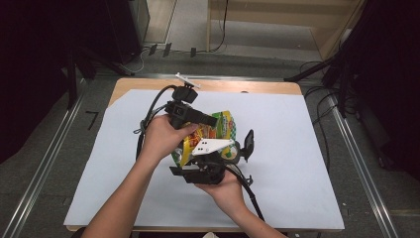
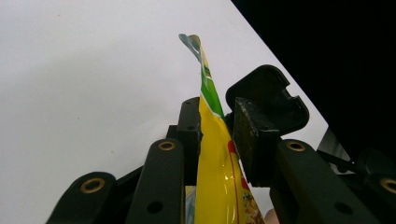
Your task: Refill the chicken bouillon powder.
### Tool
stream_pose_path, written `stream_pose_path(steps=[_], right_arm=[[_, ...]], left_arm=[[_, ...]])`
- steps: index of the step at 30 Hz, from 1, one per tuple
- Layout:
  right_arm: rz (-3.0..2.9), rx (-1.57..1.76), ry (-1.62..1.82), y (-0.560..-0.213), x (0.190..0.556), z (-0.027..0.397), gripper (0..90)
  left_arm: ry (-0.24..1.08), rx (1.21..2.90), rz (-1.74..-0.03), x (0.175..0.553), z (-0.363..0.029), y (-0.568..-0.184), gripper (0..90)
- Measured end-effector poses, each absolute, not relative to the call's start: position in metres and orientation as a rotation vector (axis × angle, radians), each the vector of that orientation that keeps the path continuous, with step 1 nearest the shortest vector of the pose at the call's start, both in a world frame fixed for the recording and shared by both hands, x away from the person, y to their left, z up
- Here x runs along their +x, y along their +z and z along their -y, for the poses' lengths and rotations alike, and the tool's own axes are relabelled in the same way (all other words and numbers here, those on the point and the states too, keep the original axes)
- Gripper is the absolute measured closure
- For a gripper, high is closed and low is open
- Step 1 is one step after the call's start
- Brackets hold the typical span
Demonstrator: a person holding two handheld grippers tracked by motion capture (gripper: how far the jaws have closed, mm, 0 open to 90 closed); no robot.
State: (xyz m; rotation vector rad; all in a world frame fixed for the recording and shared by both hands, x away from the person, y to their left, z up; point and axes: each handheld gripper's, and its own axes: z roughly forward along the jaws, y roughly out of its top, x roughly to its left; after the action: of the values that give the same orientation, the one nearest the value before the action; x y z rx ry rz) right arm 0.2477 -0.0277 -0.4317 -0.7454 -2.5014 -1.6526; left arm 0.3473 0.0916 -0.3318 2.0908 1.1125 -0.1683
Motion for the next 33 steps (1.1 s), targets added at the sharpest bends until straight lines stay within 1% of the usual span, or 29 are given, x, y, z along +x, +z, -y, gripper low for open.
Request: stream_pose_path(steps=[5, 9, 14, 20, 33], right_arm=[[2.494, -0.746, -1.663, -0.431, 0.248, 0.027, 63.7], [2.489, -0.754, -1.675, -0.431, 0.248, 0.028, 61.2], [2.507, -0.760, -1.691, -0.429, 0.247, 0.028, 65.7], [2.513, -0.757, -1.710, -0.426, 0.247, 0.030, 66.2], [2.488, -0.766, -1.691, -0.431, 0.248, 0.031, 67.3]], left_arm=[[-0.164, 2.109, -1.111, 0.348, -0.089, -0.329, 73.3], [-0.144, 2.129, -1.104, 0.347, -0.084, -0.326, 73.4], [-0.130, 2.147, -1.095, 0.346, -0.079, -0.322, 73.6], [-0.114, 2.164, -1.089, 0.346, -0.076, -0.317, 73.7], [-0.116, 2.196, -1.094, 0.349, -0.072, -0.323, 75.0]])
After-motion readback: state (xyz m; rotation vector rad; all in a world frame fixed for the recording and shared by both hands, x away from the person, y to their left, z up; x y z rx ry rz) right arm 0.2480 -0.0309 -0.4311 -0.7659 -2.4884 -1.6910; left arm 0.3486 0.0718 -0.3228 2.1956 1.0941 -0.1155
